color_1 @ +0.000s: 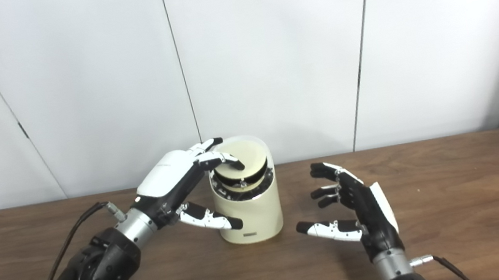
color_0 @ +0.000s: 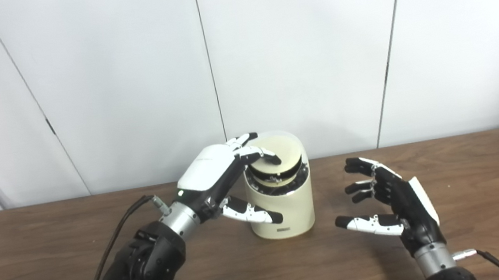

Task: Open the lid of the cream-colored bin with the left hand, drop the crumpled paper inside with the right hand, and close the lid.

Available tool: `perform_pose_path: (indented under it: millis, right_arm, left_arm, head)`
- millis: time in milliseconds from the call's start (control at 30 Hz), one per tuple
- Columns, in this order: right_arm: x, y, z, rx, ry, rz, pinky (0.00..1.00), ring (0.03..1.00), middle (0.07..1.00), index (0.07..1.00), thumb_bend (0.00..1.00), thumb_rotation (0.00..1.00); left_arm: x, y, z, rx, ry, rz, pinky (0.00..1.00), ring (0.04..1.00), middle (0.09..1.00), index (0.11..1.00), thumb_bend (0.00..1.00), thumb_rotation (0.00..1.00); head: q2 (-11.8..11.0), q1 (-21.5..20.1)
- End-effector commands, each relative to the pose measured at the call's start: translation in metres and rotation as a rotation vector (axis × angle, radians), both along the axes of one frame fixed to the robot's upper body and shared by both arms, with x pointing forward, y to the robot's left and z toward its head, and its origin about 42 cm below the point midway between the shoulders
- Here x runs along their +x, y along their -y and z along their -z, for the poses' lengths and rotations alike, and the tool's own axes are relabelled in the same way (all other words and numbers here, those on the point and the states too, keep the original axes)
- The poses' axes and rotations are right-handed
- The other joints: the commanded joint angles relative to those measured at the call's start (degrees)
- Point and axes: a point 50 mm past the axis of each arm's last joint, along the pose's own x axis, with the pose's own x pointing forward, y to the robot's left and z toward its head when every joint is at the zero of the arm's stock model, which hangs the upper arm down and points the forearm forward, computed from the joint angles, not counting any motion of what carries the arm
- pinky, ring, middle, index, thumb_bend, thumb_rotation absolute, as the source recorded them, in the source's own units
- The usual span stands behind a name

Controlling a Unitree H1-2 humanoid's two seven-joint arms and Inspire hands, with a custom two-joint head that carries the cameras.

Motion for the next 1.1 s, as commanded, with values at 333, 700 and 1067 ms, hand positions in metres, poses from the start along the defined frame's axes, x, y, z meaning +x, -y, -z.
perform_pose_path:
  millis: [333,700,1067]
  right_arm:
    - [0.003,-0.002,-0.021,0.001,0.089,-0.02,0.52,0.616,0.778,0.761,0.76,0.09]
    - [0.011,0.014,-0.007,0.007,0.114,-0.086,0.8,0.89,0.973,0.97,0.99,0.36]
    - [0.002,0.004,-0.026,0.046,0.188,-0.023,0.53,0.647,0.748,0.681,0.74,0.11]
  left_arm:
    - [0.002,0.003,-0.015,-0.003,0.057,0.013,0.97,0.978,0.792,0.764,0.94,0.32]
    - [0.002,0.004,-0.014,0.003,0.055,0.012,0.98,0.977,0.787,0.763,0.94,0.32]
    - [0.002,0.004,-0.016,0.002,0.063,0.018,0.97,0.974,0.794,0.766,0.93,0.32]
  head:
    - [0.02,-0.1]
    - [0.16,-0.2]
    - [0.21,-0.19]
